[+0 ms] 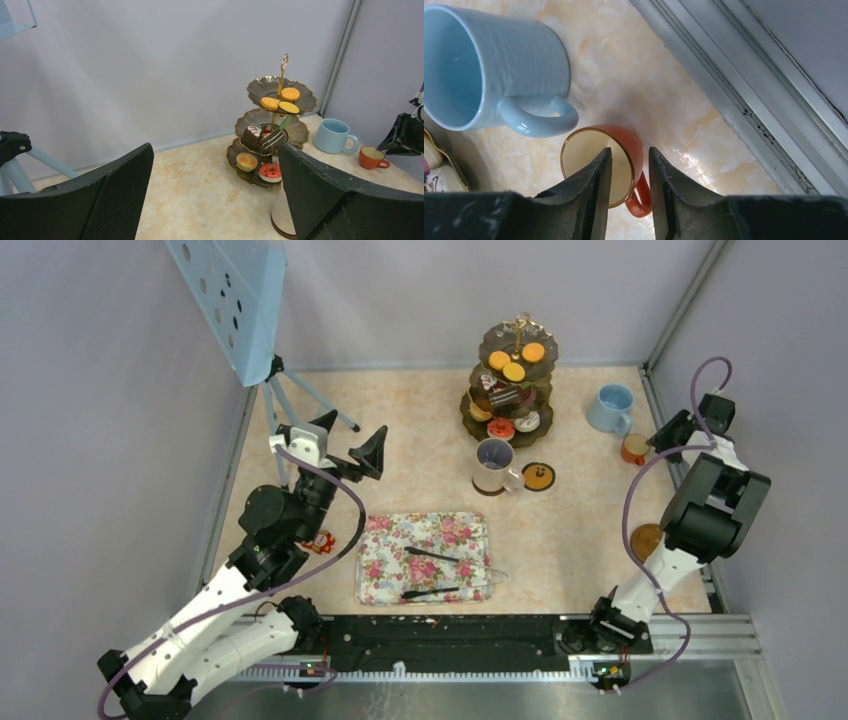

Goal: Serve the afternoon tea

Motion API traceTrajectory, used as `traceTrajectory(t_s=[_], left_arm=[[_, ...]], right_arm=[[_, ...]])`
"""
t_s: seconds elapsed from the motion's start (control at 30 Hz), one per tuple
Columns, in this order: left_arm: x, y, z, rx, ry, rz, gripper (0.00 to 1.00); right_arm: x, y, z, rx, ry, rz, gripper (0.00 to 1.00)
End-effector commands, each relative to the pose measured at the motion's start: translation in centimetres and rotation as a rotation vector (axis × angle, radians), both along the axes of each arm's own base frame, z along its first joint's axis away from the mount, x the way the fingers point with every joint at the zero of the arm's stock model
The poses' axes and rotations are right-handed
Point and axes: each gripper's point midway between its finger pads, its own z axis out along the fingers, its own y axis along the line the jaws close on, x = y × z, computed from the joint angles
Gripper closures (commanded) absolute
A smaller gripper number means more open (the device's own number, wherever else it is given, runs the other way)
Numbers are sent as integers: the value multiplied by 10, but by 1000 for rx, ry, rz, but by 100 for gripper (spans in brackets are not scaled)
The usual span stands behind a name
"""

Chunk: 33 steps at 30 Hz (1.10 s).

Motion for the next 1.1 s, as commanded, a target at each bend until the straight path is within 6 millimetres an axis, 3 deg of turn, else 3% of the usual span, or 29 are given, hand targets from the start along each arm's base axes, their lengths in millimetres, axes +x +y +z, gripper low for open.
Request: traceTrajectory(t_s=[0.0,0.1,0.3,0.37,0.5,0.67,0.77,0.87,0.97,1.07], left_arm=[[-3,3,13,-31,-38,5,1],[-3,2,12,-31,-38,2,1],[-3,2,13,-33,-39,-4,1],[-3,1,13,-30,-39,-6,1],[-4,2,14,-33,-43,-7,1],[-4,2,13,-28,-42,-3,1],[-3,1,12,-26,-38,-4,1],[-2,-3,10,-22,-34,-15,1],[-2,-4,10,-21,-33,-21,1],[-2,-3,10,-19,-34,-15,1]], right_arm=[[16,-6,10,-8,-10,19,67],[15,-3,-2,-11,35,20,68],[10,2,-21,-41,107,23,92],[15,3,-13,-62,102,45,100],[23,11,24,-137,59,101,100],[10,71,66,-408,129,298,100],[-2,112,65,-507,195,517,100],[-10,126,67,-558,242,624,100],[-3,163,71,-514,120,882,100],[8,181,70,-491,78,1051,100]])
